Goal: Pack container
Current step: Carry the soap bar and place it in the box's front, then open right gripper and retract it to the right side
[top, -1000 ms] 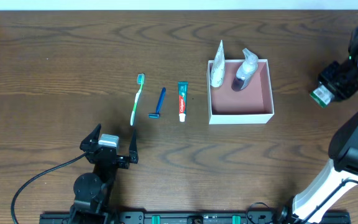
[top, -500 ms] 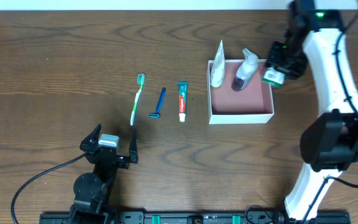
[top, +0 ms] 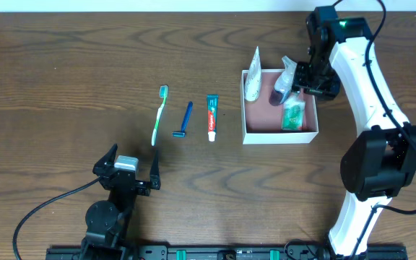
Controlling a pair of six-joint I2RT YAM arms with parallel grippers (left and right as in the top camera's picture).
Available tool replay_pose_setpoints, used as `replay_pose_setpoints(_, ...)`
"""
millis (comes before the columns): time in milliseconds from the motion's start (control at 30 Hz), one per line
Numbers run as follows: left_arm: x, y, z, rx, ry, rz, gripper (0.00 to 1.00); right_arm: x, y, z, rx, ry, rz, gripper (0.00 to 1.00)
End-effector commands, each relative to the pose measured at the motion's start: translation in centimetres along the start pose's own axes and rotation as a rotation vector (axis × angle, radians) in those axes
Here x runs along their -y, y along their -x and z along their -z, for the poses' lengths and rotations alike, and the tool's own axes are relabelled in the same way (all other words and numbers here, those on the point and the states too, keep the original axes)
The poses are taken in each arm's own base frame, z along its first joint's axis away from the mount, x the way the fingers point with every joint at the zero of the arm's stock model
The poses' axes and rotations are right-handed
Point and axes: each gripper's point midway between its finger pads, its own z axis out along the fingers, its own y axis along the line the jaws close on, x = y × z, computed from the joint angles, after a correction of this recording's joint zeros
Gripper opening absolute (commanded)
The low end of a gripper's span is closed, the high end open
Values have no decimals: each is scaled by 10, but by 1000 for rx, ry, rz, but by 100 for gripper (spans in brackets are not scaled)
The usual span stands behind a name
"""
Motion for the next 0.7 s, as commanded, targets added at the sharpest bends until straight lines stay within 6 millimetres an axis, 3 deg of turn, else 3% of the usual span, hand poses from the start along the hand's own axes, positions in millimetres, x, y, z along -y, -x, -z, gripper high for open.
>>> replay_pose_setpoints(0,-1,-18,-2,-42,5,-17,98,3,-4,-6,-5,-26,36,56)
replay_pose_setpoints(300,-1,-18,-2,-42,5,-17,98,10,6,-5,30,-33,17,56)
replay_pose_setpoints(533,-1,-18,-2,-42,5,-17,98,41,26,38,107,-7,-75,58)
replay_pose_setpoints(600,-1,-18,-2,-42,5,-17,98,60,35,54,146,4,-142,63)
replay_pose_setpoints(667,-1,-18,-2,-42,5,-17,98,79,41,64,176,13,-236,81)
